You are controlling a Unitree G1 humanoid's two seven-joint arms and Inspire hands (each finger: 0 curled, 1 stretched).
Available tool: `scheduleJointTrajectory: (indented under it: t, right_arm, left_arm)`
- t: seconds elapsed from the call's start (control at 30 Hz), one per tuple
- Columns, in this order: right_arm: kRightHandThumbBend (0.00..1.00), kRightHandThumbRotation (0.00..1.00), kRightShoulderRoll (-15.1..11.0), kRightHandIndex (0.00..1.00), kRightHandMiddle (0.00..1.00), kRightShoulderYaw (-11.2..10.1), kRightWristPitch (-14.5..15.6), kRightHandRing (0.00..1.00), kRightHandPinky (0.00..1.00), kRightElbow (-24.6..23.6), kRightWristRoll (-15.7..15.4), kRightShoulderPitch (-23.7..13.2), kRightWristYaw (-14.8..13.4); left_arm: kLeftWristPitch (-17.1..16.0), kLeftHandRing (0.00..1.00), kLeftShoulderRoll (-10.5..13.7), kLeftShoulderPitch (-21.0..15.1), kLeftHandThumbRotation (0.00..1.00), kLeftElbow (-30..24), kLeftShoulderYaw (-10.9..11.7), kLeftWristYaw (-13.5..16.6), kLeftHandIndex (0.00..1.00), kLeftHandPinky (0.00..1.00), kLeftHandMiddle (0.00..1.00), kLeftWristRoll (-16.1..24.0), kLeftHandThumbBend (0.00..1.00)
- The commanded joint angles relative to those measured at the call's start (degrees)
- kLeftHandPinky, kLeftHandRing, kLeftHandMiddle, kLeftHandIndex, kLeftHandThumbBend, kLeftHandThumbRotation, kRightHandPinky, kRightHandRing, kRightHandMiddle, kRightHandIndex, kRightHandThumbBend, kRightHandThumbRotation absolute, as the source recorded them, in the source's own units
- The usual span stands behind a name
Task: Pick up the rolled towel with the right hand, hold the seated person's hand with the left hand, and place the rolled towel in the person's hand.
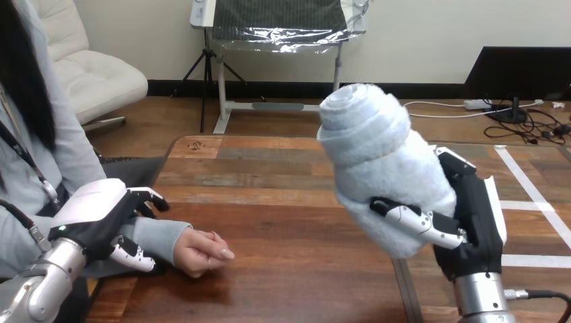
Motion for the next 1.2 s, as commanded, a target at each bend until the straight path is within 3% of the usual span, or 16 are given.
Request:
scheduleJointTrajectory:
  t: [0.0,1.17]
  right_arm:
    - [0.72,0.0,0.52,0.43,0.43,-0.41,0.29,0.33,0.27,-4.45,1.77,-1.96,0.34]
    - [0.69,0.0,2.0,0.44,0.42,0.16,3.43,0.33,0.27,-8.65,3.09,0.51,1.58]
  left_arm:
    - [-0.52,0.55,-0.99,-2.86,0.0,1.65,-1.97,1.29,0.62,0.53,0.58,0.92,1.0]
    - [-1.26,0.37,-1.11,-4.38,0.0,4.08,-5.13,0.34,0.45,0.31,0.43,0.79,0.96]
